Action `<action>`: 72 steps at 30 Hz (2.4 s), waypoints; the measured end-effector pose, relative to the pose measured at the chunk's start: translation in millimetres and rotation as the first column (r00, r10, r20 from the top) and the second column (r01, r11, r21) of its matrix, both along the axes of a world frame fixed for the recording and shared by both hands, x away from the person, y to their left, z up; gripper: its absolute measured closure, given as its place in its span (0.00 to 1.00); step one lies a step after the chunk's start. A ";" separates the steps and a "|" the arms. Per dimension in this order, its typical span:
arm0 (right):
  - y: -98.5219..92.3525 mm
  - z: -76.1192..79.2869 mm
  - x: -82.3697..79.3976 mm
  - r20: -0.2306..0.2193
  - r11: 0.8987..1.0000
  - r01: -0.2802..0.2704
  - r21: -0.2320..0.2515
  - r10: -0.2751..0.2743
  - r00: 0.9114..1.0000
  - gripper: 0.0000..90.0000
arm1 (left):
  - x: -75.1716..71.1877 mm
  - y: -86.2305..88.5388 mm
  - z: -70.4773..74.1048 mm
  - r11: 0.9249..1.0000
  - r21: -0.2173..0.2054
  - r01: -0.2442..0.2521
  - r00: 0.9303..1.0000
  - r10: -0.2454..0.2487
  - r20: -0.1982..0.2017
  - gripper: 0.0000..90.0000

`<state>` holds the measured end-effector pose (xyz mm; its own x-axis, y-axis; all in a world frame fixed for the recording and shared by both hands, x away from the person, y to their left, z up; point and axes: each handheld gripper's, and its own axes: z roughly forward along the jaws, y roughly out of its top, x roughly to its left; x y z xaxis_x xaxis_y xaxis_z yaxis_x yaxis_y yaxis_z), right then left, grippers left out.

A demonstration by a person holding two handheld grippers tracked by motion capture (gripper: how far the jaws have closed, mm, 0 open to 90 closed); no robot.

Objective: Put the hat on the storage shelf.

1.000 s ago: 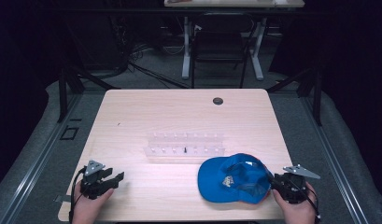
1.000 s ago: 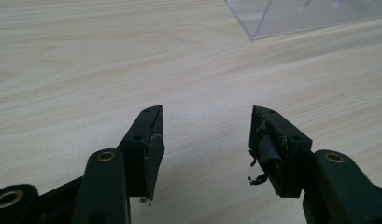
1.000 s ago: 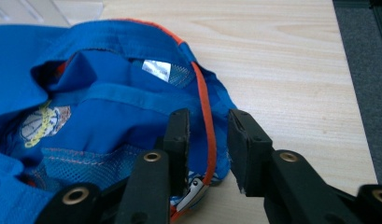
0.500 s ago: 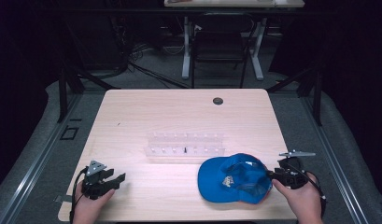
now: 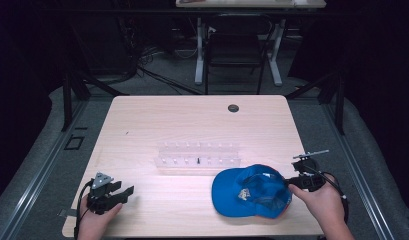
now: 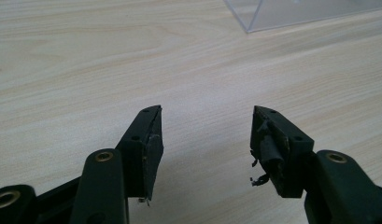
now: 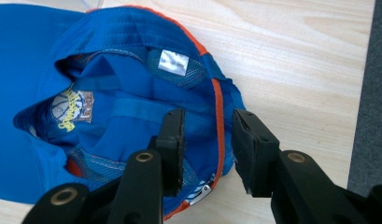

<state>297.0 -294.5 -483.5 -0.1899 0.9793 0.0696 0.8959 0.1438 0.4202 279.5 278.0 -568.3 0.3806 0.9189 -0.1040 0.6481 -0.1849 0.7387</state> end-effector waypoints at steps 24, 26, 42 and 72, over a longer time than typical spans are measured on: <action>1.3 -29.7 27.8 -0.178 0.992 -0.040 -0.123 0.018 0.984 0.85 | 1.0 -2.3 -1.7 1.000 0.009 0.006 1.000 -0.006 -0.010 0.49; 1.6 -30.7 29.4 -0.185 0.993 -0.033 -0.115 0.011 0.983 0.87 | 0.9 -2.2 -1.7 1.000 0.010 0.008 1.000 -0.007 -0.012 0.49; 7.0 -15.5 29.2 -0.175 0.989 -0.055 -0.135 0.031 0.984 0.99 | 0.9 -2.3 -1.9 1.000 0.012 0.007 1.000 -0.007 -0.012 0.49; 17.6 34.4 23.8 -0.160 0.993 -0.094 -0.077 0.081 0.984 1.00 | 0.7 -3.8 -3.2 1.000 0.014 0.011 1.000 -0.011 -0.016 0.49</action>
<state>320.8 -276.8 -449.1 -0.2682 0.9631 0.0237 0.9320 0.2532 0.2593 280.2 274.2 -571.5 0.3887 0.9162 -0.0972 0.6581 -0.2023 0.7253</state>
